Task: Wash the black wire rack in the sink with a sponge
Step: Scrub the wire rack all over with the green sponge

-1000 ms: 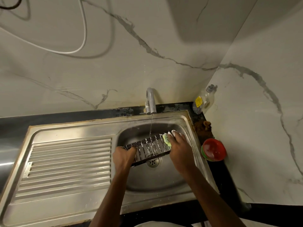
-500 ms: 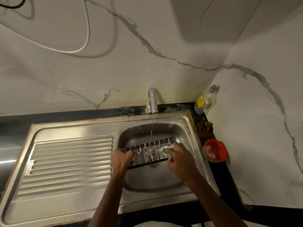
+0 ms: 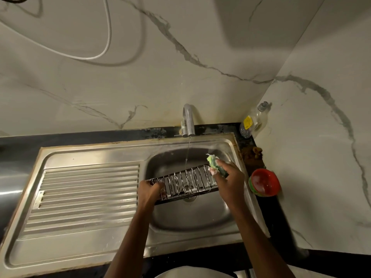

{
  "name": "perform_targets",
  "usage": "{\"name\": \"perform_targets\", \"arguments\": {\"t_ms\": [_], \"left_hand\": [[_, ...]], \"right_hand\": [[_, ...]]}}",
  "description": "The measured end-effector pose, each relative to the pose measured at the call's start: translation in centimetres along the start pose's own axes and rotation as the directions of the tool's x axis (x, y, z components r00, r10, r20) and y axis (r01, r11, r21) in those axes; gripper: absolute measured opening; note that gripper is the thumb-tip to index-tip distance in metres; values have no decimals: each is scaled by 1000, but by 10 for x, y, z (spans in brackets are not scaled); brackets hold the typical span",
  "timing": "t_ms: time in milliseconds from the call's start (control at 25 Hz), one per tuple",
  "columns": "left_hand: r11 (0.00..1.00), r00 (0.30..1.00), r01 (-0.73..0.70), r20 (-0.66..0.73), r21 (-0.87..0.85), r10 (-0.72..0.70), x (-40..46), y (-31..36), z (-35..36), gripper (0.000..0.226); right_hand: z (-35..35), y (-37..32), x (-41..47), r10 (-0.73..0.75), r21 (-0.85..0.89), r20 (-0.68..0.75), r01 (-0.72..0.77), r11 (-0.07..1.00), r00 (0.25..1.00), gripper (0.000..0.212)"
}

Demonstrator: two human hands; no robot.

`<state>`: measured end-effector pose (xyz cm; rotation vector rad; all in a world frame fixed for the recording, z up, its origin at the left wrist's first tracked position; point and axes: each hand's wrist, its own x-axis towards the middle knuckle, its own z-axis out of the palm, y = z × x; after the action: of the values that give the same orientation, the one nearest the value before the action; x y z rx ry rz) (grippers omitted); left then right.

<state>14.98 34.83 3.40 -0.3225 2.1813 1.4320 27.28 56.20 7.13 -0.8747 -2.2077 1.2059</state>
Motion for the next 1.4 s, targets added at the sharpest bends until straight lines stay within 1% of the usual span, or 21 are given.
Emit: {"name": "perform_targets", "arguments": {"t_ms": [80,120,200,280,360,440,520,560,640,680,720,800,880,960,1040,1080,1120,1200,1240,1320,1400], "left_hand": [[998,998,44,47,-46,-41,3,-2,-1,15],[996,994,76,81,-55,-71,5,-4,-1,16],[995,982,100,162,-12,-97,11,-10,0,20],[994,965,99,239,41,-106,11,-11,1,23],[993,951,94,289,72,-111,7,-4,4,27],[997,948,78,309,5,-75,-4,10,9,32],[999,942,38,333,-4,-34,-17,26,21,24],[1000,926,19,376,25,-27,-21,31,28,37],[996,890,31,452,84,-66,-26,38,44,95],[994,900,36,429,102,-76,-27,42,51,114],[992,919,35,387,119,-79,-28,44,56,120],[978,952,34,291,204,-94,-31,45,62,97],[967,969,29,232,253,-89,-33,44,65,74],[979,966,52,238,196,-99,-33,41,63,66],[991,955,41,285,124,-75,-31,35,62,50],[994,950,40,303,101,-70,-28,31,61,39],[994,947,46,312,99,-75,-25,27,59,32],[994,954,50,291,93,-75,-6,4,61,30],[994,960,55,267,99,-80,7,-12,65,33],[993,958,75,269,94,-98,9,-15,70,39],[995,954,76,286,71,-93,-22,20,64,24]], "right_hand": [[1,-3,1,37,-24,25,-37,999,999,39],[2,-7,1,114,3,67,-114,993,991,38],[6,-13,2,297,181,180,-329,927,938,36],[4,-17,8,406,367,204,-454,812,891,34],[2,-22,15,447,462,181,-477,748,876,32],[2,-28,24,460,464,154,-475,748,875,32],[3,-37,29,463,462,135,-469,753,876,32],[5,-43,30,458,465,127,-461,756,880,31],[9,-53,28,430,447,110,-431,784,896,27],[11,-59,25,406,425,106,-411,807,908,25],[12,-65,21,385,404,112,-396,824,916,25],[16,-74,13,361,367,146,-389,845,921,26],[17,-80,8,351,361,230,-414,835,908,25],[13,-86,12,335,342,391,-473,812,857,24],[-1,-89,18,313,190,469,-440,878,826,23],[-10,-84,22,296,116,437,-380,918,849,22],[-19,-77,26,267,55,348,-304,951,898,23],[-31,-54,33,180,-112,90,-170,979,979,26],[-30,-40,35,123,-251,-11,-122,960,992,30],[-12,-23,25,26,-482,-85,-64,874,996,35],[17,-29,4,-105,-489,-82,52,871,991,35]]}}
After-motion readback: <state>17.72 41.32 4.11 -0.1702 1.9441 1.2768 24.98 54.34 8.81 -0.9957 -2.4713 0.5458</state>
